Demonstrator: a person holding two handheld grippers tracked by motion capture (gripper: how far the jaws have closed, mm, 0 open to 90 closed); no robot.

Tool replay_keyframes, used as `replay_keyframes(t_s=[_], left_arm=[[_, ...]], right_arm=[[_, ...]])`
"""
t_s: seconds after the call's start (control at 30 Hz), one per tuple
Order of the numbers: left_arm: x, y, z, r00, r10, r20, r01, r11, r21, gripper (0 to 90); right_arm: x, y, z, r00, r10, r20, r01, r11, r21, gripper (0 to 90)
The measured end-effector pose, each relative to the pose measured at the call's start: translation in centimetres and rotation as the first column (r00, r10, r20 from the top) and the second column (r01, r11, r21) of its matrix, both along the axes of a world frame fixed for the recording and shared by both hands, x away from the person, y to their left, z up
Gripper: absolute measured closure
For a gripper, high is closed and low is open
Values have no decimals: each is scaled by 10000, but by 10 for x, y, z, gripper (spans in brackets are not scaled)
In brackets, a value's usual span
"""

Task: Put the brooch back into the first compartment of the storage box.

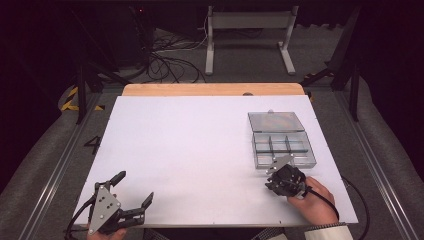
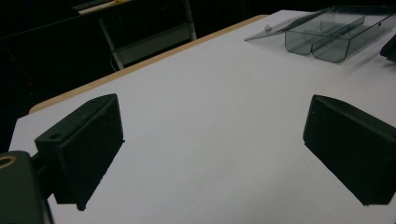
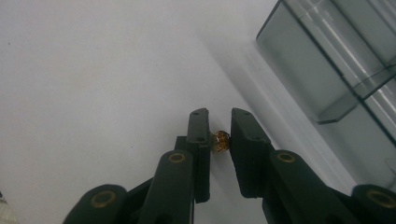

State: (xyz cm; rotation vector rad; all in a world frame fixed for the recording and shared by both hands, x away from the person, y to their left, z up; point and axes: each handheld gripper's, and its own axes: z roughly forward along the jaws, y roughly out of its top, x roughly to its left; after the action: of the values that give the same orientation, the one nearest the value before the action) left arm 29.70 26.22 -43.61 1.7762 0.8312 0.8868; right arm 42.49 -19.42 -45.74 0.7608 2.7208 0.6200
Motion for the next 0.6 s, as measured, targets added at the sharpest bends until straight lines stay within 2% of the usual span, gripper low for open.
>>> replay_keyframes(t_s=[0.13, 0.27, 0.6], left_arm=[[0, 0, 0, 10000, -5, -2, 5, 10000, -2, 56], [0, 0, 0, 10000, -2, 4, 2, 10000, 0, 56], [0, 0, 0, 10000, -22, 44, 22, 10000, -11, 56]], right_arm=[[-3, -2, 7, 9991, -47, 414, 34, 9995, 318, 784], [-4, -4, 9, 9982, -57, 597, 32, 9991, 431, 784], [-6, -5, 12, 9972, -128, 737, 84, 9981, 607, 784]])
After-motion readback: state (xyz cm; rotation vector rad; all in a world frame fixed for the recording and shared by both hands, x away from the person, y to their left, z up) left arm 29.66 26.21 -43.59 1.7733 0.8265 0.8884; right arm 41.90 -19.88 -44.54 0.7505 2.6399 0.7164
